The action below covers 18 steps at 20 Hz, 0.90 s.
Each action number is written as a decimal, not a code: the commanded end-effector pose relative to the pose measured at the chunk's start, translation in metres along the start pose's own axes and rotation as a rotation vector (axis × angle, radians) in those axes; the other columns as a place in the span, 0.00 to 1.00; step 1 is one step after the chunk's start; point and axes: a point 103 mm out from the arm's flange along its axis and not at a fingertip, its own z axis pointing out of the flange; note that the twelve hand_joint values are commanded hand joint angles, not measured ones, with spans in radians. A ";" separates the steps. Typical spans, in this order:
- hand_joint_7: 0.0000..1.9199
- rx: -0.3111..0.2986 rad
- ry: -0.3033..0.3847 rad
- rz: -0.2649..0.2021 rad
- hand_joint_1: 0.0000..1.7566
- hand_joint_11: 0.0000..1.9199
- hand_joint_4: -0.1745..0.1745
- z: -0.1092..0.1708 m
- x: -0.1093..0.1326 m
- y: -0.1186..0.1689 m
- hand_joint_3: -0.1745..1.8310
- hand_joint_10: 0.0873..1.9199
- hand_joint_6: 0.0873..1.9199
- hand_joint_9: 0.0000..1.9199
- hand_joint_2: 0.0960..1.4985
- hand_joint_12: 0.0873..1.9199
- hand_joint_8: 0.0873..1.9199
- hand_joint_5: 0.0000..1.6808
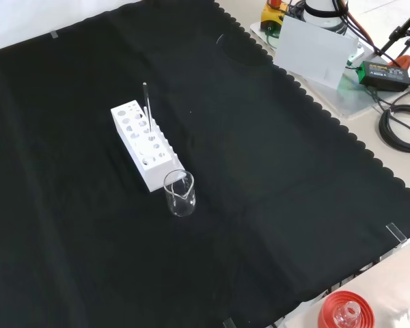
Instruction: Take the glass rod from the white test tube rack.
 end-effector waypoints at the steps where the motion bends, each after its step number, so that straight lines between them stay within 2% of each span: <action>1: 0.22 -0.105 -0.041 0.118 0.34 0.18 0.29 -0.063 -0.018 -0.086 0.05 0.00 0.01 0.28 0.71 0.35 0.02 0.18; 2: 0.15 -0.111 -0.048 0.126 0.30 0.09 0.32 -0.067 -0.018 -0.091 0.06 0.00 0.00 0.21 0.71 0.43 0.00 0.12; 3: 0.12 -0.112 -0.050 0.128 0.28 0.04 0.34 -0.068 -0.018 -0.093 0.06 0.00 0.00 0.18 0.72 0.49 0.00 0.09; 6: 0.09 -0.113 -0.043 0.129 0.26 0.00 0.35 -0.068 -0.021 -0.093 0.06 0.00 0.00 0.15 0.71 0.56 0.00 0.07; 8: 0.07 -0.112 -0.040 0.129 0.26 0.00 0.34 -0.066 -0.024 -0.093 0.07 0.01 0.00 0.14 0.71 0.58 0.07 0.07; 10: 0.02 -0.110 -0.052 0.131 0.26 0.00 0.34 -0.066 -0.021 -0.092 0.07 0.16 0.00 0.08 0.71 0.60 0.18 0.08; 12: 0.01 -0.108 -0.056 0.132 0.26 0.00 0.34 -0.065 -0.021 -0.091 0.07 0.32 0.00 0.02 0.71 0.61 0.24 0.08; 14: 0.00 -0.105 -0.056 0.133 0.26 0.00 0.34 -0.065 -0.021 -0.091 0.07 0.38 0.00 0.01 0.71 0.62 0.25 0.08; 18: 0.00 -0.100 -0.057 0.134 0.26 0.00 0.35 -0.064 -0.021 -0.091 0.07 0.40 0.00 0.00 0.71 0.64 0.26 0.08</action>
